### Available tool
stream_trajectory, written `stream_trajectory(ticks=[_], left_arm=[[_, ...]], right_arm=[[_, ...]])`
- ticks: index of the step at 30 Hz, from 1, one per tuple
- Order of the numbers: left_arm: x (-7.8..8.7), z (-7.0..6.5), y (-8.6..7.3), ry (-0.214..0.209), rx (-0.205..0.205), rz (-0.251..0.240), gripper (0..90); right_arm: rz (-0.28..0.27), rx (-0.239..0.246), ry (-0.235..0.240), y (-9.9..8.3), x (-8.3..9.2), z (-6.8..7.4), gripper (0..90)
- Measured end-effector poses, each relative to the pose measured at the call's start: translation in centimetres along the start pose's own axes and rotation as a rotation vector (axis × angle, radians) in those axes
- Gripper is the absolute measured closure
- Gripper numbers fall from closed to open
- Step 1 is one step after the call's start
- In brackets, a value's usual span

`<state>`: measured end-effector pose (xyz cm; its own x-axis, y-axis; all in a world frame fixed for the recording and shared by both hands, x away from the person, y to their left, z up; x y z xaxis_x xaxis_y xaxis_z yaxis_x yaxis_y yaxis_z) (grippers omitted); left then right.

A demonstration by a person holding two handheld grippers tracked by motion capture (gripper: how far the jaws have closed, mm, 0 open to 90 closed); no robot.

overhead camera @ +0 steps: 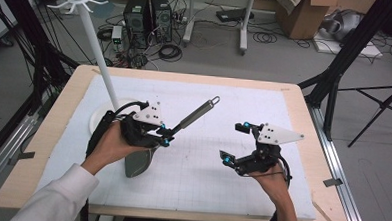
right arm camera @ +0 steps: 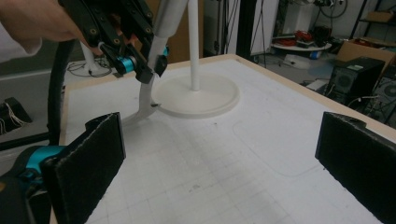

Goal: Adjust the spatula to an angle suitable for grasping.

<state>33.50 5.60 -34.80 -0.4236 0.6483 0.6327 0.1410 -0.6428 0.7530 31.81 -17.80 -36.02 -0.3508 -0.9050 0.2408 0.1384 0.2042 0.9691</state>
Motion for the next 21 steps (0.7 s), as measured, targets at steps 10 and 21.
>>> stream_trajectory(ticks=[10,21], left_arm=[[0.1,0.0,0.2,0.028,0.027,-0.028,74.6],[0.1,-0.2,0.7,0.004,0.087,-0.098,74.6]], right_arm=[[-0.006,0.02,0.027,2.7,-1.9,0.5,0.3],[-0.04,0.023,0.069,5.2,-4.2,0.9,0.3]])
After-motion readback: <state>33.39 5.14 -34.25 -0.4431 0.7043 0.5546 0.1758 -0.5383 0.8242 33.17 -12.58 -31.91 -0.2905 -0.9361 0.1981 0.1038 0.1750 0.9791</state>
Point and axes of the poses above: each handheld gripper's, and its own axes: x roughly backward along the jaws, y roughly out of its top, z roughly to its left, the point moved 7 cm from there along -x, roughly forward along the jaws, and after that the axes turned 7 degrees about y, right-handed, at the moved point
